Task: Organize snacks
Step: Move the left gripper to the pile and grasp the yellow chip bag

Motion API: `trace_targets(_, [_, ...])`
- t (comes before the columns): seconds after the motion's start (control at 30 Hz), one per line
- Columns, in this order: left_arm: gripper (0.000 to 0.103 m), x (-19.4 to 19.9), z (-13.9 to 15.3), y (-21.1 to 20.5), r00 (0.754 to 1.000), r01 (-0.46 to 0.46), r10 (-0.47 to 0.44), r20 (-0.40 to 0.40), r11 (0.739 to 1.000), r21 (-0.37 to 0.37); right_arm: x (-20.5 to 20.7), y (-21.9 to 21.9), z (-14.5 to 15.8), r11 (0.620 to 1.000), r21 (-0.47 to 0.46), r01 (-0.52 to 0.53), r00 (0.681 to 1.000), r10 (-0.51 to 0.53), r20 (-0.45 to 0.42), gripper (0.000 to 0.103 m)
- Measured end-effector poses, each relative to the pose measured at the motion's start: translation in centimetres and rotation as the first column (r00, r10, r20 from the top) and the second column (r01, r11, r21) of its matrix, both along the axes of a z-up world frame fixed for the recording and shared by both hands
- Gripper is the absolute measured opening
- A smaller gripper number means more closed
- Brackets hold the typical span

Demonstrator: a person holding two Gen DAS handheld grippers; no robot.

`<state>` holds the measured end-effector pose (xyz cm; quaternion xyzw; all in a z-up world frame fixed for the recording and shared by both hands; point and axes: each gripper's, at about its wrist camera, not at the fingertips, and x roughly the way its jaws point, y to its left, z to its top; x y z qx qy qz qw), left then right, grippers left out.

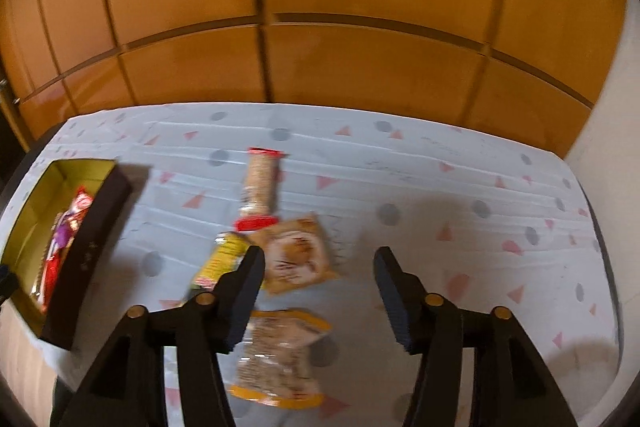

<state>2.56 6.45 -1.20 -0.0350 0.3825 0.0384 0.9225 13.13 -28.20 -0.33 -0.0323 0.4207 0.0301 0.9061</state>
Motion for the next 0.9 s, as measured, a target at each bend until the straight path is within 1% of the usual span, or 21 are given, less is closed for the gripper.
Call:
trace_targets(0.07, [0.041, 0.1, 0.0, -0.5, 1.0, 0.016, -0.016, -0.005, 1.0, 0.006, 0.2, -1.1, -0.3, 1.0, -0.014, 0.021, 1.0, -0.021, -0.003, 0.069])
trace_targets(0.17, [0.041, 0.4, -0.1, -1.3, 0.999, 0.037, -0.037, -0.014, 0.999, 0.013, 0.8, -3.8, -0.7, 0.997, -0.038, 0.068, 0.998, -0.069, -0.007, 0.07])
trace_targets(0.2, [0.041, 0.4, -0.1, -1.6, 0.999, 0.044, -0.044, -0.018, 0.999, 0.016, 1.0, -4.6, -0.8, 0.996, -0.041, 0.083, 0.997, -0.083, -0.003, 0.071])
trace_targets(0.23, [0.041, 0.5, -0.1, -1.9, 0.999, 0.051, -0.051, -0.02, 0.999, 0.017, 1.3, -5.8, -1.0, 0.992, -0.043, 0.115, 0.993, -0.115, 0.005, 0.072])
trace_targets(0.27, [0.041, 0.6, -0.1, -2.1, 0.998, 0.059, -0.058, -0.021, 0.998, 0.017, 1.5, -6.8, -1.2, 0.989, -0.036, 0.147, 0.989, -0.146, 0.008, 0.072])
trace_targets(0.3, [0.041, 0.6, 0.0, -2.5, 0.997, 0.068, -0.068, -0.023, 0.997, 0.018, 1.7, -8.3, -1.6, 0.981, -0.009, 0.195, 0.981, -0.195, 0.006, 0.072])
trace_targets(0.33, [0.041, 0.7, -0.1, -3.0, 0.996, 0.084, -0.083, -0.026, 0.996, 0.019, 1.8, -9.3, -2.1, 0.973, 0.012, 0.231, 0.973, -0.231, -0.007, 0.072])
trace_targets(0.37, [0.041, 0.8, 0.0, -3.3, 0.995, 0.094, -0.094, -0.027, 0.995, 0.02, 2.1, -10.2, -2.5, 0.962, 0.03, 0.27, 0.962, -0.269, -0.039, 0.072])
trace_targets(0.4, [0.041, 1.0, 0.0, -3.8, 0.994, 0.108, -0.107, -0.029, 0.994, 0.022, 2.3, -11.4, -2.7, 0.947, 0.067, 0.315, 0.948, -0.311, -0.061, 0.072])
trace_targets(0.47, [0.041, 1.3, -0.1, -4.6, 0.99, 0.14, -0.139, -0.034, 0.99, 0.022, 2.5, -12.5, -2.7, 0.93, 0.096, 0.355, 0.935, -0.351, -0.059, 0.072])
trace_targets(0.57, [0.041, 1.9, -0.2, -6.0, 0.978, 0.201, -0.2, -0.051, 0.98, 0.004, 2.5, -13.0, -2.8, 0.921, 0.105, 0.375, 0.927, -0.369, -0.072, 0.072])
trace_targets(0.67, [0.041, 2.5, -0.5, -7.4, 0.967, 0.245, -0.245, -0.067, 0.97, -0.013, 2.5, -12.9, -2.8, 0.924, 0.111, 0.365, 0.931, -0.358, -0.075, 0.073])
trace_targets(0.77, [0.041, 3.7, -1.1, -8.9, 0.947, 0.299, -0.304, -0.108, 0.952, -0.062, 2.6, -12.4, -2.9, 0.927, 0.113, 0.358, 0.933, -0.352, -0.069, 0.074])
trace_targets(0.8, [0.041, 4.3, -1.5, -9.5, 0.935, 0.32, -0.329, -0.13, 0.944, -0.079, 2.5, -12.3, -2.8, 0.927, 0.117, 0.356, 0.934, -0.35, -0.067, 0.074])
trace_targets(0.9, [0.041, 5.8, -2.5, -11.3, 0.911, 0.366, -0.376, -0.167, 0.926, -0.09, 2.2, -12.0, -2.6, 0.93, 0.125, 0.345, 0.938, -0.34, -0.065, 0.075])
